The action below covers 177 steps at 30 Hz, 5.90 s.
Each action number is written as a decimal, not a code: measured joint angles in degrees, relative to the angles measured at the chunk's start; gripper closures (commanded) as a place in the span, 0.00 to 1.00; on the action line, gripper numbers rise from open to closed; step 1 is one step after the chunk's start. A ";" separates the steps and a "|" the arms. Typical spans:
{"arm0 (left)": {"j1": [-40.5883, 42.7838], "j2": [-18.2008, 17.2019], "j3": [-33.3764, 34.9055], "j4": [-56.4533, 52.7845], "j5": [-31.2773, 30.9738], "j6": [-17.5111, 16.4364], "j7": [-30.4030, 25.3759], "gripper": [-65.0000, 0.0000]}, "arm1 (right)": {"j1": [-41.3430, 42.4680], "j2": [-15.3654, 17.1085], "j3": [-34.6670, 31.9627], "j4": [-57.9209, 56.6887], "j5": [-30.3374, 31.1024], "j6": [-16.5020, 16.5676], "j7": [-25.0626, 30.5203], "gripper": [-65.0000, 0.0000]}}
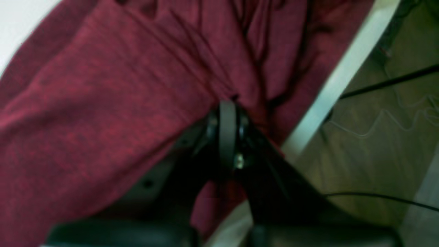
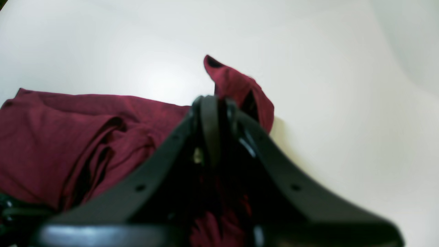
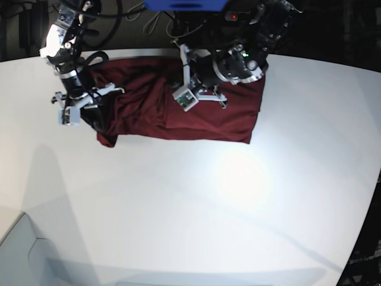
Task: Layout the t-shirt on the table in an organized manner, then fold the t-shirt properly
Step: 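Move the left gripper over the bundle and grasp its middle, then lift the red shirt bundle with both grippers and fold it over, then carry the bunched shirt with both grippers toward the left gripper's side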
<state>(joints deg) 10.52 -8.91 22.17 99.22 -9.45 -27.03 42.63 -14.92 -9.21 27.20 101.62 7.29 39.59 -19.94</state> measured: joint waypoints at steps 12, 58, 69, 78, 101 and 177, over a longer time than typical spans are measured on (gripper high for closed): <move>0.59 -0.09 -14.29 12.35 -1.27 -0.22 -1.05 1.00 | 0.09 -0.02 -0.28 0.90 -0.09 0.00 -0.33 1.00; 4.66 5.27 -48.76 5.86 1.09 -0.22 -0.13 1.00 | -4.55 0.63 -32.46 0.37 0.26 -31.39 0.39 1.00; 4.70 5.25 -48.76 5.75 1.14 -0.24 0.04 1.00 | -2.05 0.74 -52.17 -1.27 0.48 -59.36 7.37 1.00; 5.29 5.25 -48.76 5.73 1.11 -0.24 -0.04 1.00 | 1.77 1.44 -56.74 -10.86 0.87 -63.10 16.04 1.00; 4.15 8.00 -48.57 -4.13 1.14 0.15 0.02 1.00 | 10.12 4.63 -75.65 -14.21 0.72 -63.45 20.55 1.00; -9.73 11.63 -57.46 -14.75 0.87 -0.04 -0.48 1.00 | 24.09 1.40 -82.93 -22.47 1.11 -49.90 24.26 0.61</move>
<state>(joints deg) 0.80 2.72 -35.29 84.47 -8.58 -27.07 42.15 9.17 -7.81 -55.72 79.15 8.40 -10.31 4.32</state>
